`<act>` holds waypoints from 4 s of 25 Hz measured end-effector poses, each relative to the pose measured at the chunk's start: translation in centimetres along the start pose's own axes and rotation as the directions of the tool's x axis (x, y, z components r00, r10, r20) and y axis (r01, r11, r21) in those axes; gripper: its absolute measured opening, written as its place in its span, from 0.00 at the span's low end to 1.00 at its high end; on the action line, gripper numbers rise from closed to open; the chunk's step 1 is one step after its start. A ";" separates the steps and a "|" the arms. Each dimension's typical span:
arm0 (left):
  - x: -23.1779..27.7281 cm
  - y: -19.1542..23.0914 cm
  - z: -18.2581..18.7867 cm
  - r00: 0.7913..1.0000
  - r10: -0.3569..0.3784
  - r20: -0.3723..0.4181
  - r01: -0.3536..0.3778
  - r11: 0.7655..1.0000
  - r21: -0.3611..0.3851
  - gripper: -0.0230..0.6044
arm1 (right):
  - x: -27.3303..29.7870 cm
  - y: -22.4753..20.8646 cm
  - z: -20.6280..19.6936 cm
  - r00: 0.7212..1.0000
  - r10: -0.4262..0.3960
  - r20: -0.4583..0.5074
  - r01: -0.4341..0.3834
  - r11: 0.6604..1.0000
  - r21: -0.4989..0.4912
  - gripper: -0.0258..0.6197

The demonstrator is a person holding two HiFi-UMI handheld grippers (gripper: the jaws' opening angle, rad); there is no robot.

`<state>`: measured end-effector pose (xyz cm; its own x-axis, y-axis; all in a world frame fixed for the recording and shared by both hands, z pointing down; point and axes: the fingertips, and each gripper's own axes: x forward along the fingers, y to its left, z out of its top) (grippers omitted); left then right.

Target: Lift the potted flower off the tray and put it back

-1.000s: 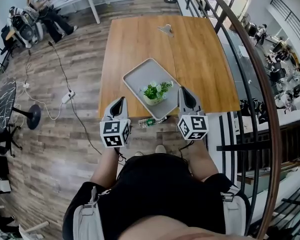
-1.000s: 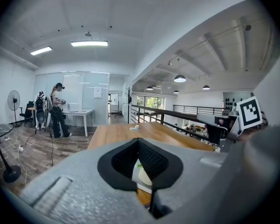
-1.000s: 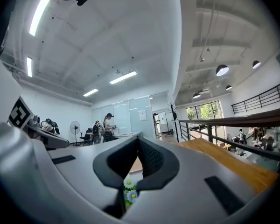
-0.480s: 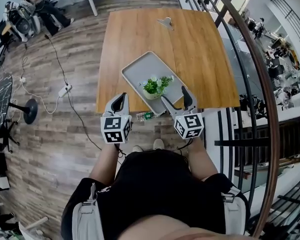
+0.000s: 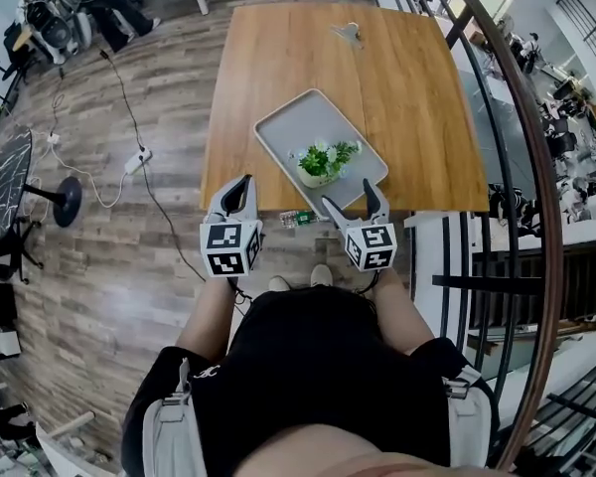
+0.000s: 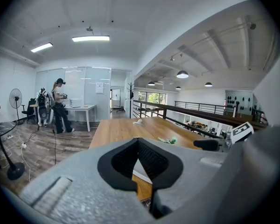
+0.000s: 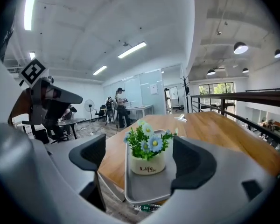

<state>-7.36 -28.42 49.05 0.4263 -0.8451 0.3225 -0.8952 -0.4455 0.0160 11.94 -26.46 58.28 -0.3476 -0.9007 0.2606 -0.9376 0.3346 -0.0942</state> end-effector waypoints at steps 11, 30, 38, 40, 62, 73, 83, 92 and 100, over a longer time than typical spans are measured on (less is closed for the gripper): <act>-0.9 2.5 -1.2 0.996 0.087 -0.023 -0.087 0.996 -0.007 0.06 | 5.1 0.3 -5.6 0.997 -0.007 -0.079 0.009 1.000 0.017 0.86; -4.4 7.3 -3.9 0.963 0.263 -0.063 -0.265 0.963 -0.038 0.06 | 14.2 -2.5 -11.3 0.970 -0.056 -0.238 0.047 0.998 -0.044 0.94; -4.9 8.5 -4.1 0.952 0.300 -0.068 -0.303 0.952 -0.042 0.06 | 16.7 -3.1 -10.5 0.975 -0.060 -0.216 0.048 0.997 -0.060 0.94; -4.9 8.8 -4.2 0.948 0.310 -0.072 -0.313 0.949 -0.044 0.06 | 17.3 -3.2 -10.7 0.973 -0.057 -0.224 0.046 0.997 -0.054 0.94; -4.9 9.2 -3.3 0.958 0.284 -0.039 -0.286 0.957 -0.046 0.06 | 16.9 -1.9 -11.0 0.945 0.019 -0.326 -0.040 0.998 -0.058 0.94; -2.0 6.4 -2.3 0.986 0.165 -0.019 -0.166 0.985 -0.040 0.06 | 12.8 -4.0 -2.4 0.991 -0.053 -0.125 0.056 0.998 0.017 0.94; 1.0 2.9 -0.4 0.998 0.058 0.007 -0.057 0.998 -0.014 0.06 | 6.7 -6.0 9.2 0.984 -0.140 0.111 0.145 0.989 -0.039 0.94; 2.4 0.8 0.6 1.000 -0.006 0.023 0.006 1.000 -0.002 0.06 | -0.4 -6.1 16.1 0.940 -0.174 0.294 0.195 0.980 -0.041 0.94; 3.3 -1.0 1.0 0.998 -0.055 0.023 0.055 0.998 0.008 0.06 | -4.9 -6.9 15.6 0.925 -0.231 0.302 0.245 0.970 -0.008 0.94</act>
<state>-4.94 -31.03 49.13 0.4777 -0.8261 0.2990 -0.8694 -0.4934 0.0259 20.06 -28.61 42.67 -0.1057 -0.9940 -0.0274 -0.9941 0.1063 -0.0198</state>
